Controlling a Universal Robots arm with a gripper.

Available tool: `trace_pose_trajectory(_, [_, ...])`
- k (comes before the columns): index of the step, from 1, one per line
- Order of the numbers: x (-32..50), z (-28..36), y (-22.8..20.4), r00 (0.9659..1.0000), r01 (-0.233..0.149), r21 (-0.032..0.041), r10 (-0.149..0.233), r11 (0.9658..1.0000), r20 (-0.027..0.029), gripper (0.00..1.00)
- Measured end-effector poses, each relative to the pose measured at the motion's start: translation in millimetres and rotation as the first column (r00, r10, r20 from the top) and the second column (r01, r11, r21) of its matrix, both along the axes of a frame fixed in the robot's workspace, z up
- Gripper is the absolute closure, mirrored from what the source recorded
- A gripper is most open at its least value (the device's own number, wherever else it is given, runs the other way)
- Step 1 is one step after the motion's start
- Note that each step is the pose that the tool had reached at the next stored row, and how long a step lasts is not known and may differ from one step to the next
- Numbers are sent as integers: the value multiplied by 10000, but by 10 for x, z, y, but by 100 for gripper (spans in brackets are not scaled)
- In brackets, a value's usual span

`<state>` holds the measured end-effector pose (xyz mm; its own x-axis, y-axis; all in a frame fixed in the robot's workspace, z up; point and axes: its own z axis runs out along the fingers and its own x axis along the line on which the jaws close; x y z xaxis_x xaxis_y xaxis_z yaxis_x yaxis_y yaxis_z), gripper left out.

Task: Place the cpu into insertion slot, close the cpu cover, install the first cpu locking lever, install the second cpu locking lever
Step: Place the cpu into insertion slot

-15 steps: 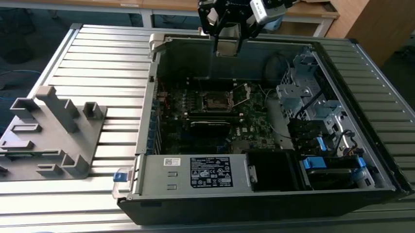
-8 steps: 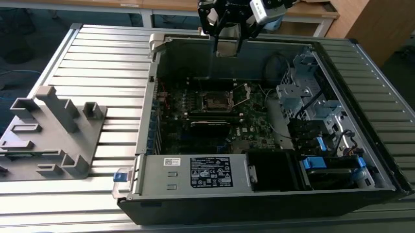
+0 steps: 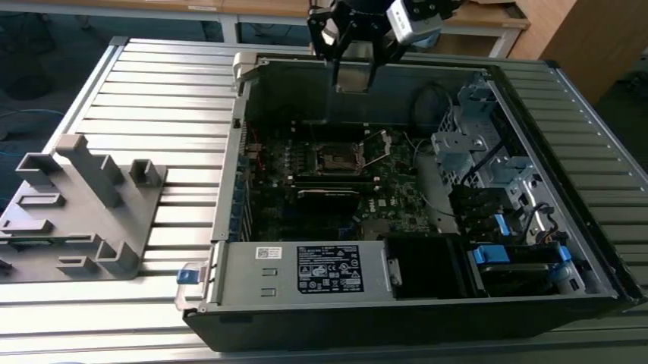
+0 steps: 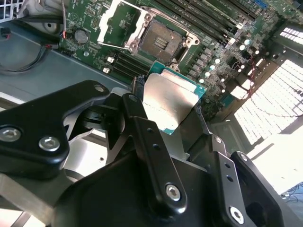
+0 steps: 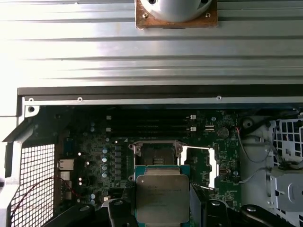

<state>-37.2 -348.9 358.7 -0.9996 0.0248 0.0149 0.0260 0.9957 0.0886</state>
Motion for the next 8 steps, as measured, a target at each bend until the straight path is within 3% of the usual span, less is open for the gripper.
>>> trace_pose_trajectory(8, [-3,-140,0,10000,-22,-1,22,10000,19,46])
